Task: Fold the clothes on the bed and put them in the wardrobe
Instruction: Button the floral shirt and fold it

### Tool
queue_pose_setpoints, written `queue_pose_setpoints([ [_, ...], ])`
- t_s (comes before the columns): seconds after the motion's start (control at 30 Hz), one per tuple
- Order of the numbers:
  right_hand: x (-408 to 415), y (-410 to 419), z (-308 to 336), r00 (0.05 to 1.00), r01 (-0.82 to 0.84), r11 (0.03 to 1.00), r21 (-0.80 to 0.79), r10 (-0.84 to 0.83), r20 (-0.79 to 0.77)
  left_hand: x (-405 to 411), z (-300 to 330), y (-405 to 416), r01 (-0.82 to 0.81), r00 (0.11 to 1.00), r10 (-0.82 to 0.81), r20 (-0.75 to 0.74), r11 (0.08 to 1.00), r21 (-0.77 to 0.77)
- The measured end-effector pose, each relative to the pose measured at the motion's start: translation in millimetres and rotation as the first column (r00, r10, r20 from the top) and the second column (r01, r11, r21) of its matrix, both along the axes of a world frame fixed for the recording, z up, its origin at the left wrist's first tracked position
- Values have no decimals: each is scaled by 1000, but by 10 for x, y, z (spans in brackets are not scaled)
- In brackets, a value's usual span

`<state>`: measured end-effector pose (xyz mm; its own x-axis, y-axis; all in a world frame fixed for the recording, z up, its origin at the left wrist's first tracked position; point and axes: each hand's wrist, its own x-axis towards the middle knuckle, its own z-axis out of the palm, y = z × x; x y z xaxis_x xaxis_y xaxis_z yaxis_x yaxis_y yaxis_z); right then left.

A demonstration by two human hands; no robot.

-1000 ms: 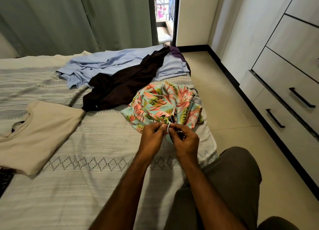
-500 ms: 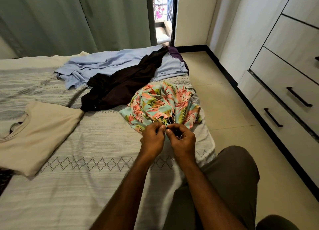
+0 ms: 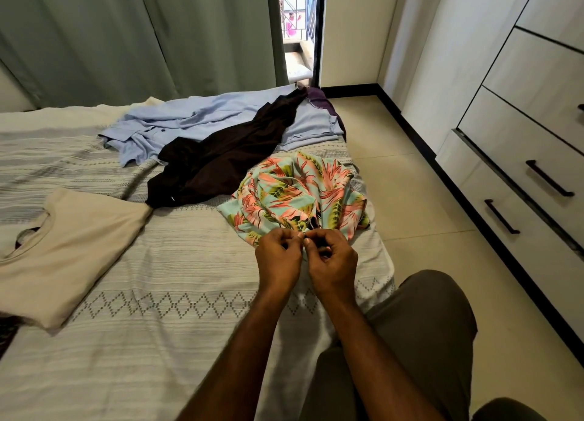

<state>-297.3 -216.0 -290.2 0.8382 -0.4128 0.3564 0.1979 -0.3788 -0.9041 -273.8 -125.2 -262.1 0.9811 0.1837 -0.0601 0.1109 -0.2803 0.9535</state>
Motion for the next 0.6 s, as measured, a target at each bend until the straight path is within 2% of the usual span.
queue_pose_setpoints([
  [0.07,-1,8,12,1000,2,1000,-4,-2,2,20,19,-9,48,999,-48,1,999,3],
  [0.17,2,15,22,999,17,999,49,-15,-33,42,29,-38,117,988,-123,-89,991,-72],
  [0.33,13,-31,28,992,-18,958,287,53,-116,26,7,-61,165,962,-196,-188,972,-169],
  [0.43,-1,-44,43,989,-38,924,380,89,-117,32,20,-52,156,966,-187,-177,972,-178],
  [0.6,-31,-26,33,978,-154,928,340,192,-82,42,76,26,66,991,-98,-90,948,-312],
])
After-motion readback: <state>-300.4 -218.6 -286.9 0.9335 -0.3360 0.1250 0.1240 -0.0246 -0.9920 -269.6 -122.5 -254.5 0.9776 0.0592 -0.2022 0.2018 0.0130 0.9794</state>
